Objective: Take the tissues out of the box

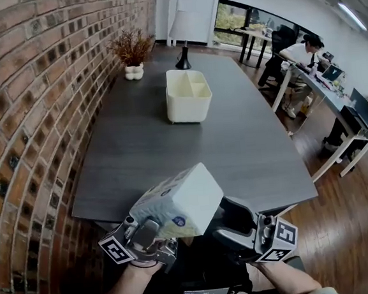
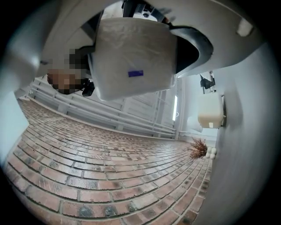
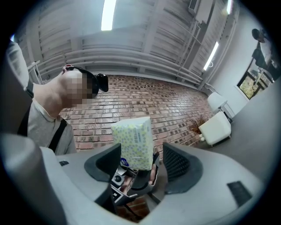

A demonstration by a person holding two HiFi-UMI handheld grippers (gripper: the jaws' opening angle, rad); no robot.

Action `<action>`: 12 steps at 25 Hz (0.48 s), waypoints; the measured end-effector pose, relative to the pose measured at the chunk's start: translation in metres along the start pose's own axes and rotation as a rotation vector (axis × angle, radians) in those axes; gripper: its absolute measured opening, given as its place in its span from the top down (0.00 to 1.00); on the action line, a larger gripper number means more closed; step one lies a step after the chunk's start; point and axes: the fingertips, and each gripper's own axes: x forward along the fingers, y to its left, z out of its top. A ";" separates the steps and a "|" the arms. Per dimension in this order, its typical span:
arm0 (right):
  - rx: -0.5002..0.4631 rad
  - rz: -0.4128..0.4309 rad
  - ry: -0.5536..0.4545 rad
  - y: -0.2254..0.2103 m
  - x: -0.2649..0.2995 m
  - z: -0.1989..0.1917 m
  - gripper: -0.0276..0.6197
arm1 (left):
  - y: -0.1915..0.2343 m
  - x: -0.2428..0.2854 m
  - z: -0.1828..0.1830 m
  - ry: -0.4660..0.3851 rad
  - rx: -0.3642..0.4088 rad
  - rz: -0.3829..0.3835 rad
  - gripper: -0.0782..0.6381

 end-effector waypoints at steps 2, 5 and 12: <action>-0.003 -0.001 0.002 0.001 0.000 -0.001 0.48 | 0.000 -0.001 0.000 -0.002 -0.004 0.002 0.19; -0.012 0.004 0.003 0.002 0.000 0.000 0.48 | 0.001 -0.002 0.001 -0.004 -0.007 0.000 0.19; -0.021 0.011 0.007 0.005 0.000 0.001 0.48 | 0.002 -0.002 0.000 -0.017 -0.018 0.002 0.19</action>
